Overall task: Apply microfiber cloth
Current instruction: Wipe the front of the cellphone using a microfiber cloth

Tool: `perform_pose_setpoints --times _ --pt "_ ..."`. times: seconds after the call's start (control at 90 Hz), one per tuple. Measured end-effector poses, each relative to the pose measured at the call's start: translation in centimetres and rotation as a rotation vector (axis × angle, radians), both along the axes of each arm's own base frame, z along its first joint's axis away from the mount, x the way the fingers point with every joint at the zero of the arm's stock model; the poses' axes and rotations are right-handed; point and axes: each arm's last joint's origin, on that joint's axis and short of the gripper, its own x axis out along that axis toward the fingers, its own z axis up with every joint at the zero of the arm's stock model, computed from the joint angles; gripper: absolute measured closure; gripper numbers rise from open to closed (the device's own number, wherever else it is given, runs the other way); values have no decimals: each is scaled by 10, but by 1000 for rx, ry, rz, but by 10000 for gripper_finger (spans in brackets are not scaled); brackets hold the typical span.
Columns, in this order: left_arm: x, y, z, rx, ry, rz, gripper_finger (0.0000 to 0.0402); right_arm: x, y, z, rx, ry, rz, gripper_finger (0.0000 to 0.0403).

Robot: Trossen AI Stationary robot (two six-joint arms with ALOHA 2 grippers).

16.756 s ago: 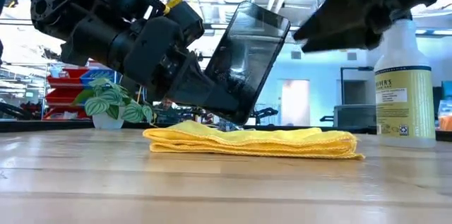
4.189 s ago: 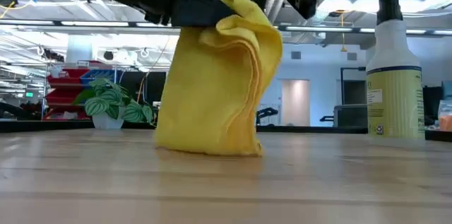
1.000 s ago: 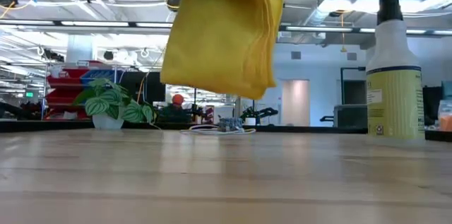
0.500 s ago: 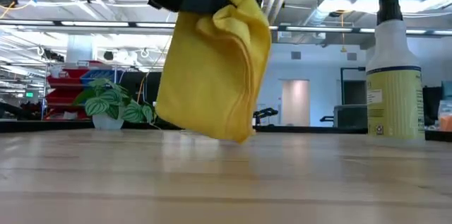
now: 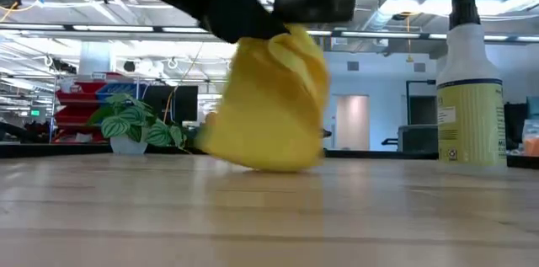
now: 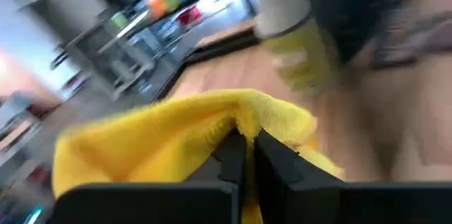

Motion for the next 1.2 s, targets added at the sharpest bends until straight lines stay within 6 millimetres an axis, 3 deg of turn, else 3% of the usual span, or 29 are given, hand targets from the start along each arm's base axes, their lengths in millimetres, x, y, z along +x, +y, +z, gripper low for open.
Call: perform_pose_setpoints --times 0.233,0.433,0.656,0.8,0.967,1.067,1.2 --pt "11 21 25 163 -116 -36 402 -15 12 -8 14 67 -44 381" --pt "7 6 7 21 -29 -143 402 -23 23 -8 -8 51 -51 381" --pt "-36 -22 -37 -126 23 -104 402 -23 25 -9 -14 45 -49 381" --pt "-63 -43 -54 -207 19 -110 402 -20 24 -8 -5 28 -58 381" --pt "-90 -53 -76 -320 87 -97 399 -11 19 -13 -7 -14 -54 381" --pt "-102 -58 -86 -376 162 -85 374 -4 15 -19 5 -48 -21 380" --pt "-116 -62 -95 -410 262 -84 308 3 8 -25 28 -47 4 380"
